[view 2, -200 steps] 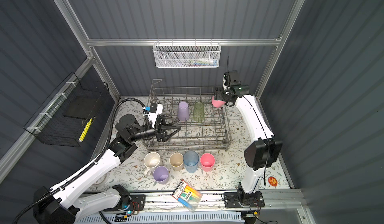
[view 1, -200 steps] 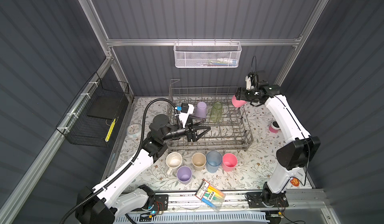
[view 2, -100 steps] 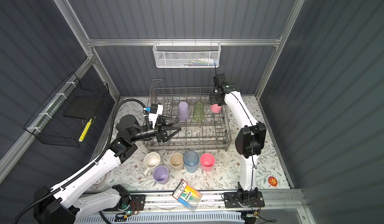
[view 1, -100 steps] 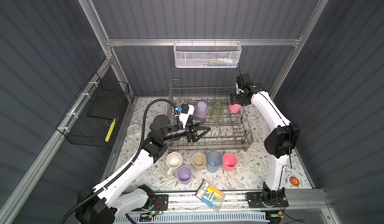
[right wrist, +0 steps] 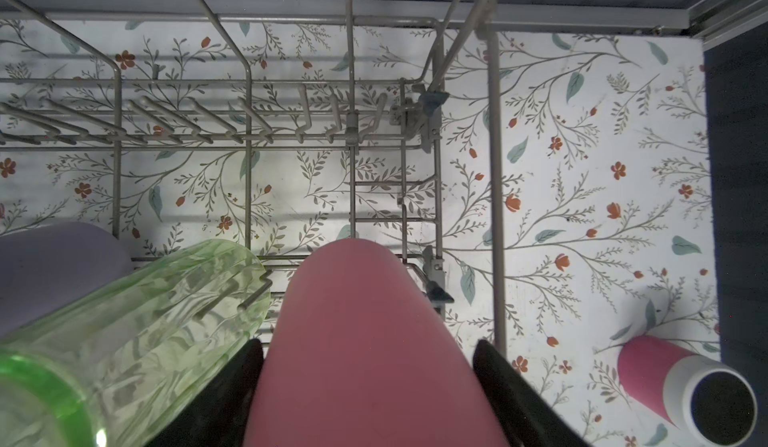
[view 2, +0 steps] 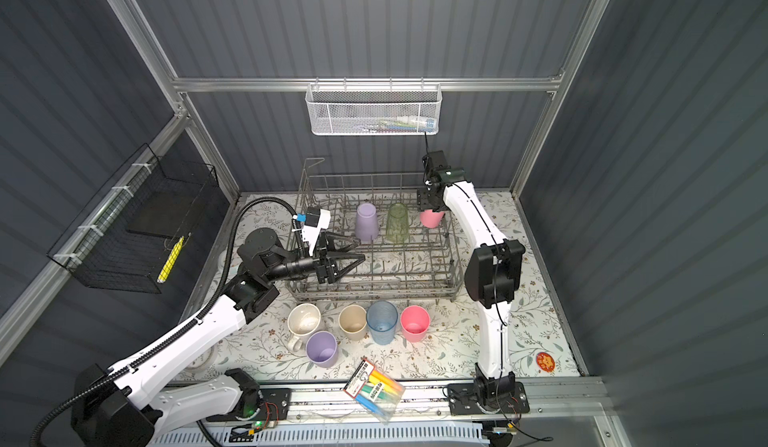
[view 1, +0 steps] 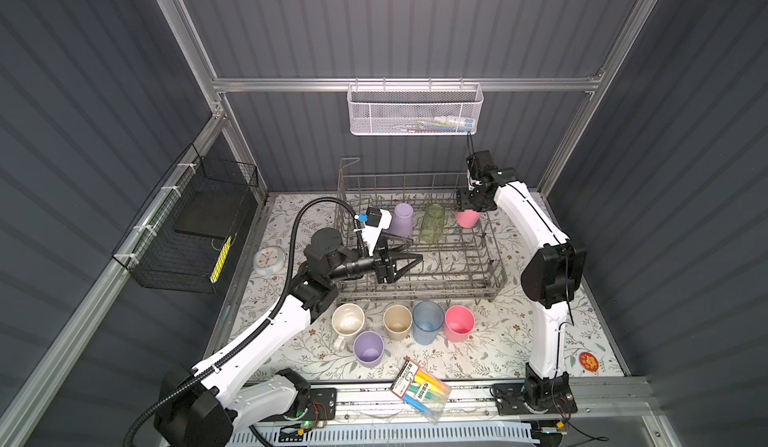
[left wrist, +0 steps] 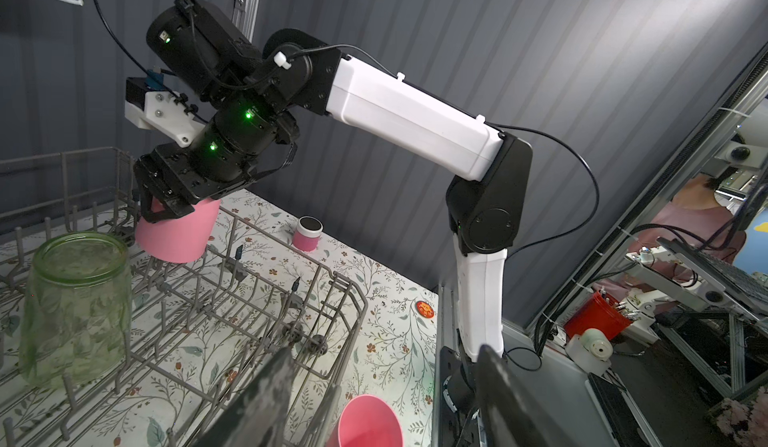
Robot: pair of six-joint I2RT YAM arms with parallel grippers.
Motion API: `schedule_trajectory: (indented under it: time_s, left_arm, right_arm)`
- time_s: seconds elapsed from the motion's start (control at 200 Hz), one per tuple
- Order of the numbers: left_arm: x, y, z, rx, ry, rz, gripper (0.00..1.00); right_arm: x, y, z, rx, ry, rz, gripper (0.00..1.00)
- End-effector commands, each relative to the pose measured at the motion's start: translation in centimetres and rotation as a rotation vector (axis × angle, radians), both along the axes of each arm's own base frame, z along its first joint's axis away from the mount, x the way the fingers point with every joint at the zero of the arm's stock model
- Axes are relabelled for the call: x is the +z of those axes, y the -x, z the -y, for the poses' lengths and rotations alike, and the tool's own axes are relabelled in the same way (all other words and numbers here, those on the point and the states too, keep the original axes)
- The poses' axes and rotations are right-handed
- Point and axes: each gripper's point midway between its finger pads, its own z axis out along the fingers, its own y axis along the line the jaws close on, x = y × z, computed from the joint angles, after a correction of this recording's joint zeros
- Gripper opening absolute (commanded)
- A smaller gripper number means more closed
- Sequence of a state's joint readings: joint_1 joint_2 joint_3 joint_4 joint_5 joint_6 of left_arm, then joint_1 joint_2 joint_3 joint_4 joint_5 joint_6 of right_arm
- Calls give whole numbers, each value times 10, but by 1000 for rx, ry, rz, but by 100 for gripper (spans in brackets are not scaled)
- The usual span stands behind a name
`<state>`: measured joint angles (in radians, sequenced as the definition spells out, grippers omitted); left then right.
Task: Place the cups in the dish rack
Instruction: 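Lower the inverted pink cup into the rack beside the green glass with the right gripper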
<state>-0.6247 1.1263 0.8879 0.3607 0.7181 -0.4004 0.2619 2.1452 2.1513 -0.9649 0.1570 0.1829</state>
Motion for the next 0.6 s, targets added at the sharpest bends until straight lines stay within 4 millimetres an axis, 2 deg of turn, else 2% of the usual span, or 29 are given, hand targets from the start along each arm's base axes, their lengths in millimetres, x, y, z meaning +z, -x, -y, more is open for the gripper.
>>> schedule_trajectory:
  time_s: [0.0, 0.415, 0.595]
  left_arm:
    - [-1, 0, 0, -11, 6, 8, 69]
    - [-6, -2, 2, -14, 1, 1, 69]
    - [-10, -4, 3, -18, -5, -8, 69]
  right_arm:
    - [4, -6, -5, -4, -23, 19, 42]
    - [-24, -10, -9, -6, -20, -33, 46]
    - [-32, -12, -14, -3, -21, -41, 54]
